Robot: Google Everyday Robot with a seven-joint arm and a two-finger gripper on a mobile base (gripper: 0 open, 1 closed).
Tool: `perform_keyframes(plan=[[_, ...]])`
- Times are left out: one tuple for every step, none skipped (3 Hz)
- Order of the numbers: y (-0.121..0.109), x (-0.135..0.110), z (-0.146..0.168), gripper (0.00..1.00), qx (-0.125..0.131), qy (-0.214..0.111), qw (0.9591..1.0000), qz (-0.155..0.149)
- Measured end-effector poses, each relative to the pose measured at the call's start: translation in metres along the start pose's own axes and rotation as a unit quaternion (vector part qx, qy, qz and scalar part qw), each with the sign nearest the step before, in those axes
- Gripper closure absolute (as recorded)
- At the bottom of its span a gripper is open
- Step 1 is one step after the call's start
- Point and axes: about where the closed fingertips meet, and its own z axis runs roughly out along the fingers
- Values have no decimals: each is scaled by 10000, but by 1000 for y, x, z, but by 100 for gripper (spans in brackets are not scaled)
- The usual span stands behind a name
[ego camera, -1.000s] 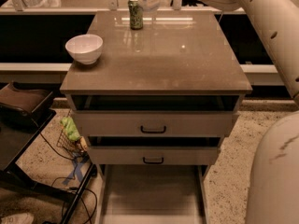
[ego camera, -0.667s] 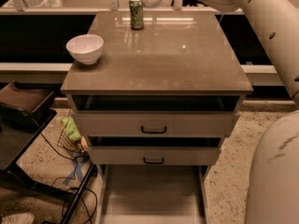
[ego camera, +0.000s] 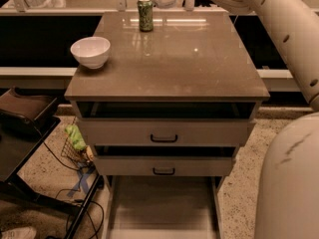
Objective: Move blue plastic bottle near green can
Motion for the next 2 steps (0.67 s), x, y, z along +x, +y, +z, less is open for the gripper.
perform_keyframes(plan=[[-74, 28, 15, 100, 1050, 58, 9942, 205], [-124, 51, 24, 100, 1693, 107, 9853, 190]])
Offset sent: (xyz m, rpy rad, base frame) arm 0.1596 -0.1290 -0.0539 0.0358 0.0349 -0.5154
